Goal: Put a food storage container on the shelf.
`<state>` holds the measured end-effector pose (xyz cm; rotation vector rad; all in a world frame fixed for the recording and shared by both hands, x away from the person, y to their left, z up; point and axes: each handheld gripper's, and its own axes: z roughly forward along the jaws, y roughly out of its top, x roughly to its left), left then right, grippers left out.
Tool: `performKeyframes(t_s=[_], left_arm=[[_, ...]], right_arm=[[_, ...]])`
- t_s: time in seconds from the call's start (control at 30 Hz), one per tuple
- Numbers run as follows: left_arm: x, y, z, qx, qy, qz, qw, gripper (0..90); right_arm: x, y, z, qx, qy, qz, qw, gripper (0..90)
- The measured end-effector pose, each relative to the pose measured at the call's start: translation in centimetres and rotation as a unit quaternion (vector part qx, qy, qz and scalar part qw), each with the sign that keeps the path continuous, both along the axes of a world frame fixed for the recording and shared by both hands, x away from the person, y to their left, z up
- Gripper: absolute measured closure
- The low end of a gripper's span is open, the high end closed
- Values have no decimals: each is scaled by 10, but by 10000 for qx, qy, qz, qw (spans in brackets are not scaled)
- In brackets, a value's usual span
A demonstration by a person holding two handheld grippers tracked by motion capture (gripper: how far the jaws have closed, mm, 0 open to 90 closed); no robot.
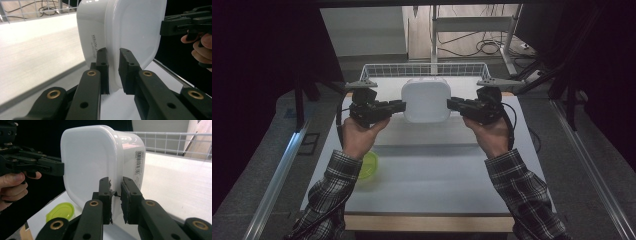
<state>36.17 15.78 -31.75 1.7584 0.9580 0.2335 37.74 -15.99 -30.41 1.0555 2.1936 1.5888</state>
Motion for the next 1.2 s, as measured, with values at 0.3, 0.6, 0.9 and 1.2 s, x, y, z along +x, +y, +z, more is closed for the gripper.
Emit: performKeyframes(t_s=[0.3,0.6,0.9,1.2], left_arm=[[22,2,4,-53,39,13,10000,792],[41,0,5,-28,87,113,9999,790],[51,-2,-1,-19,103,223,9997,784],[52,-3,-4,-178,8,274,9995,709]], right_arm=[[21,3,6,37,18,-106,9999,792],[37,5,7,19,59,-218,9997,789],[51,6,-2,29,162,-281,9995,784],[55,12,-3,-143,41,-313,9994,764]])
